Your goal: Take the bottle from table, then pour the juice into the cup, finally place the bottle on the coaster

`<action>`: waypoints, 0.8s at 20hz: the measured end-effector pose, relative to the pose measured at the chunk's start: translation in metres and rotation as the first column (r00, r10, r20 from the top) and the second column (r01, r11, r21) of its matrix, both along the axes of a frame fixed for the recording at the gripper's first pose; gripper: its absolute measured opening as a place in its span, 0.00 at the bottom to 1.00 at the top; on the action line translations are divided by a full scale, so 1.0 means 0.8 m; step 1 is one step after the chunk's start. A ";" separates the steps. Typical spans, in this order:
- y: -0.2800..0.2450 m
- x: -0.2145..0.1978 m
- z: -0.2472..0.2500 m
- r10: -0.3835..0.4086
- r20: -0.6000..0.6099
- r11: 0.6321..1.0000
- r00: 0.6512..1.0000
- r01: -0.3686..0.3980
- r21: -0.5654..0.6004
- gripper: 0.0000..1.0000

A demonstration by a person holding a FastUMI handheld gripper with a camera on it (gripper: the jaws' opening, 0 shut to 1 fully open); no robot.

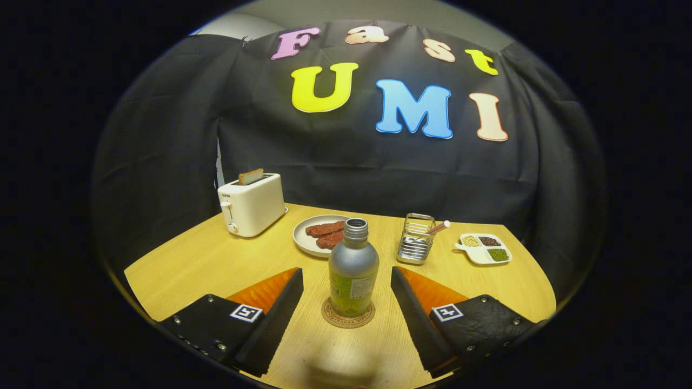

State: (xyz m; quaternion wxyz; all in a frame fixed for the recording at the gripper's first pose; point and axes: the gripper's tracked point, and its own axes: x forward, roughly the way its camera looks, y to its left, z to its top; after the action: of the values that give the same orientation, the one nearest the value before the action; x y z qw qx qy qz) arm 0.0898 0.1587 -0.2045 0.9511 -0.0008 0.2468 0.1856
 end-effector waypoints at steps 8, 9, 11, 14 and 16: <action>-0.055 -0.060 0.110 -0.116 0.154 0.993 0.981 0.109 0.053 0.98; -0.063 -0.070 0.119 -0.132 0.167 0.991 0.977 0.123 0.061 0.98; -0.076 -0.087 0.135 -0.161 0.183 0.986 0.970 0.148 0.081 0.98; -0.100 -0.108 0.160 -0.206 0.217 0.977 0.954 0.188 0.100 0.98; -0.111 -0.119 0.172 -0.245 0.235 0.967 0.940 0.222 0.122 0.98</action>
State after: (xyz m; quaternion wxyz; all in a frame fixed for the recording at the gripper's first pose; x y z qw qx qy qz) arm -0.0055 0.0702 -0.0673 0.9888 0.0497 0.1151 0.0812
